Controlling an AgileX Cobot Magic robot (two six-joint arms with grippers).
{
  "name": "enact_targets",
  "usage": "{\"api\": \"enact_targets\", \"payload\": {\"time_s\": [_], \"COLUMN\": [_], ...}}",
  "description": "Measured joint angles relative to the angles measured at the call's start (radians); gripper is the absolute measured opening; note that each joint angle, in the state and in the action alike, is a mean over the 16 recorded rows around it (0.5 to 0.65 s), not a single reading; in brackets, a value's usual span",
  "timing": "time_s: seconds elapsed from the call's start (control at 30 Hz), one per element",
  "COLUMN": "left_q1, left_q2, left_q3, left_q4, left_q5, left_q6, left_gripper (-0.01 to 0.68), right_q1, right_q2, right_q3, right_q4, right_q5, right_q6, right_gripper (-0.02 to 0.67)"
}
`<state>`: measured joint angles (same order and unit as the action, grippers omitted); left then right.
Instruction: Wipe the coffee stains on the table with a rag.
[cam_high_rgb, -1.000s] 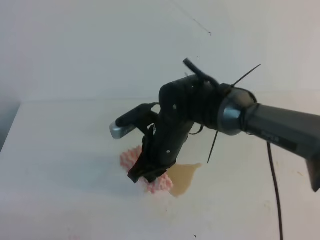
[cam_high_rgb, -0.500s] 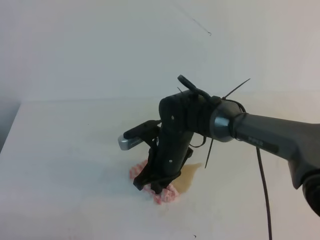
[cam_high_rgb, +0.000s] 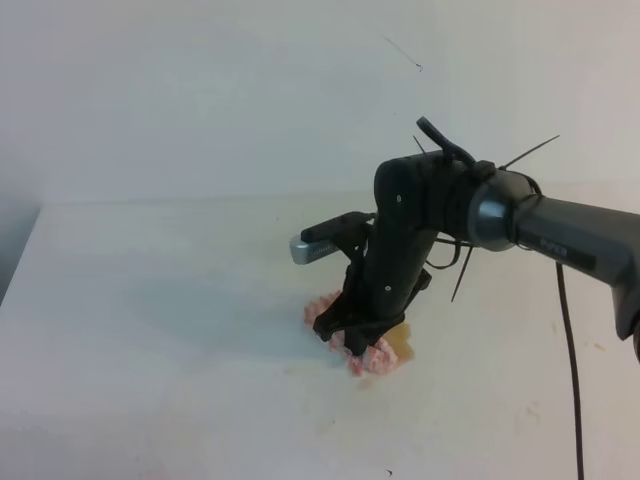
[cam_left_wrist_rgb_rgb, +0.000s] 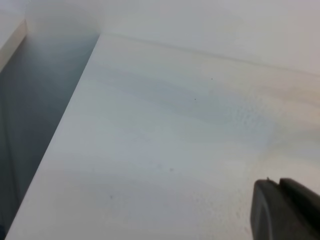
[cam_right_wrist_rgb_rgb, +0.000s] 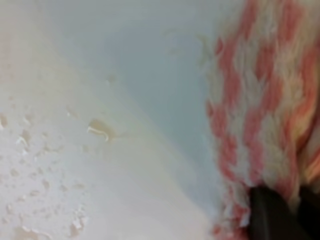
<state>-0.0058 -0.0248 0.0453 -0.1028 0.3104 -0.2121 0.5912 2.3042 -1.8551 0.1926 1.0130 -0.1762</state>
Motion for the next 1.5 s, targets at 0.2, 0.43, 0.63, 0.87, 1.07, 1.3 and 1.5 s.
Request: {"api": "enact_targets", "payload": {"time_s": [0.2, 0.43, 0.63, 0.87, 1.07, 1.3, 1.5], "left_q1": [0.0, 0.0, 0.0, 0.0, 0.0, 0.0, 0.0], "left_q2": [0.0, -0.002, -0.002, -0.002, -0.002, -0.002, -0.002], "left_q3": [0.0, 0.0, 0.0, 0.0, 0.0, 0.0, 0.0], "left_q4": [0.0, 0.0, 0.0, 0.0, 0.0, 0.0, 0.0], "left_q5": [0.0, 0.0, 0.0, 0.0, 0.0, 0.0, 0.0], "left_q6": [0.0, 0.0, 0.0, 0.0, 0.0, 0.0, 0.0], "left_gripper": [-0.001, -0.001, -0.001, -0.001, -0.001, -0.001, -0.001], "right_q1": [-0.026, -0.076, -0.114, -0.125, -0.108, -0.073, -0.047], "right_q2": [-0.049, -0.104, -0.111, -0.075, -0.048, -0.041, -0.046], "right_q3": [0.0, 0.007, 0.036, 0.076, 0.091, 0.091, 0.09], "right_q4": [0.007, -0.001, 0.009, 0.067, 0.143, 0.195, 0.222], "right_q5": [-0.005, 0.0, -0.006, -0.024, -0.031, -0.045, -0.064], "right_q6": [-0.035, -0.053, -0.056, -0.07, -0.091, -0.101, -0.096], "right_gripper": [-0.004, -0.004, -0.004, -0.004, -0.004, -0.004, -0.004]}}
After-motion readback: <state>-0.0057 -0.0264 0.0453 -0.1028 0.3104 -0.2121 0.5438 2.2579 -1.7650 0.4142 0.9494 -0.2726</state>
